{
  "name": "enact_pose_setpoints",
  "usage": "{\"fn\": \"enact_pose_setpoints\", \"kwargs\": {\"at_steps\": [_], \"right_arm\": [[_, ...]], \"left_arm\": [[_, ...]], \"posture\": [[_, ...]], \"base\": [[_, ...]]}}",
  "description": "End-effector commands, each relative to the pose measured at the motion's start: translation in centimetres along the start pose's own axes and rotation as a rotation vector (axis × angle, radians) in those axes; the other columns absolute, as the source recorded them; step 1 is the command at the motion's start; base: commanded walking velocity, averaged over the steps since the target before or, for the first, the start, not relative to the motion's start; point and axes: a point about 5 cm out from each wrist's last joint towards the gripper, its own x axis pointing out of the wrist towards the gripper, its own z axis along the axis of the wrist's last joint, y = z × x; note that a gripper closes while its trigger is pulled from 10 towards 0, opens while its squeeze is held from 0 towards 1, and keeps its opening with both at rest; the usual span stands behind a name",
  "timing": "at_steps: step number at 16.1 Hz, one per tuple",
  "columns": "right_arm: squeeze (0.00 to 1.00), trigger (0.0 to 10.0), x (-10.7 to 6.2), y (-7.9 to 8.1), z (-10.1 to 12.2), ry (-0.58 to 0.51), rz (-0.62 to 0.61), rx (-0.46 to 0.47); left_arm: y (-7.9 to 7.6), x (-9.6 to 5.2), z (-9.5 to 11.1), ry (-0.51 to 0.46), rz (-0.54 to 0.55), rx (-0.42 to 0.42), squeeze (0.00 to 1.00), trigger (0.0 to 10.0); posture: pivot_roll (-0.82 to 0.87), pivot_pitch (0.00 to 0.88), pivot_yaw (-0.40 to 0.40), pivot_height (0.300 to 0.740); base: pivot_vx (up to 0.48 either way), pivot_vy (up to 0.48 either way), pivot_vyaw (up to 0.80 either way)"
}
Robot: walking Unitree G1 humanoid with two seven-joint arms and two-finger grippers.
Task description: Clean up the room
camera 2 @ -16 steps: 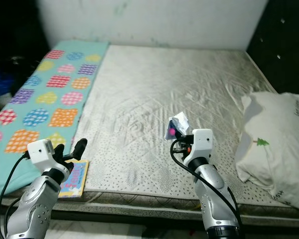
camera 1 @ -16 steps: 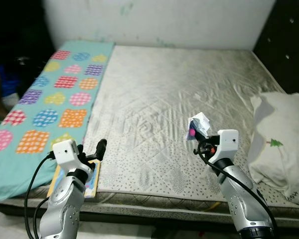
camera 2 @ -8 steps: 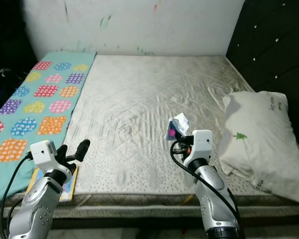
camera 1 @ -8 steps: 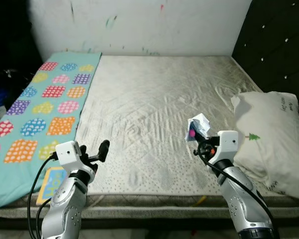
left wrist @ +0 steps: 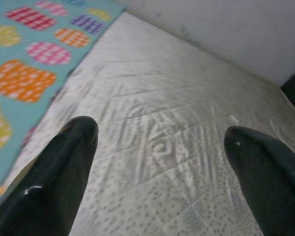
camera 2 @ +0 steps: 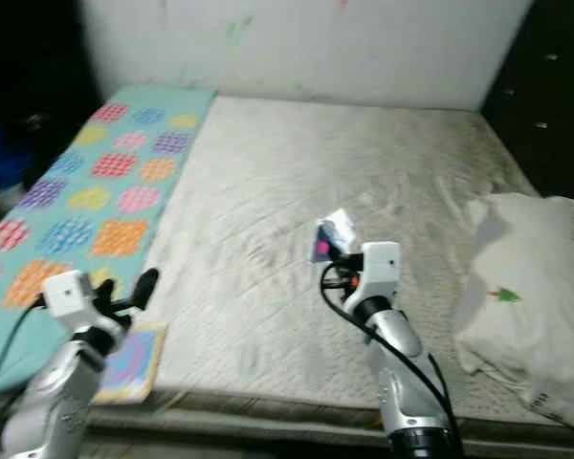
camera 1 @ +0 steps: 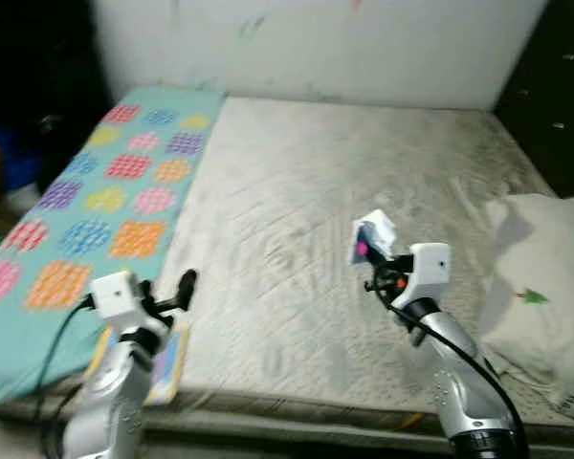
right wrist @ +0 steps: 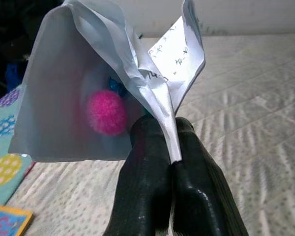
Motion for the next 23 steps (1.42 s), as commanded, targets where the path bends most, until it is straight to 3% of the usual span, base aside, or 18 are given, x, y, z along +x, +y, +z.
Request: {"fn": "enact_pose_setpoints", "kwargs": {"at_steps": [1,8,23], "right_arm": [[0.0,10.0,-0.47,-1.13,-0.29,0.013,-0.039,-0.009],[0.0,10.0,-0.55,-1.27,-0.57,0.02,-0.046,-0.008],[0.0,10.0,-0.41,-1.0,-0.6,0.026,-0.031,-0.012]], "left_arm": [[-0.78,0.25,-0.29,0.009,-0.019,-0.015,0.0,10.0],[-0.65,0.27,-0.33,0.012,-0.01,-0.017,0.0,10.0],[-0.78,0.39,-0.4,0.017,-0.013,-0.025,0.0,10.0]], "posture": [[-0.15,0.016,0.011,0.74],[-0.15,0.015,0.01,0.74],[-0.15,0.016,0.007,0.74]], "base": [[0.311,0.0,0.0],[0.0,0.037,0.0],[0.0,0.388,-0.07]]}}
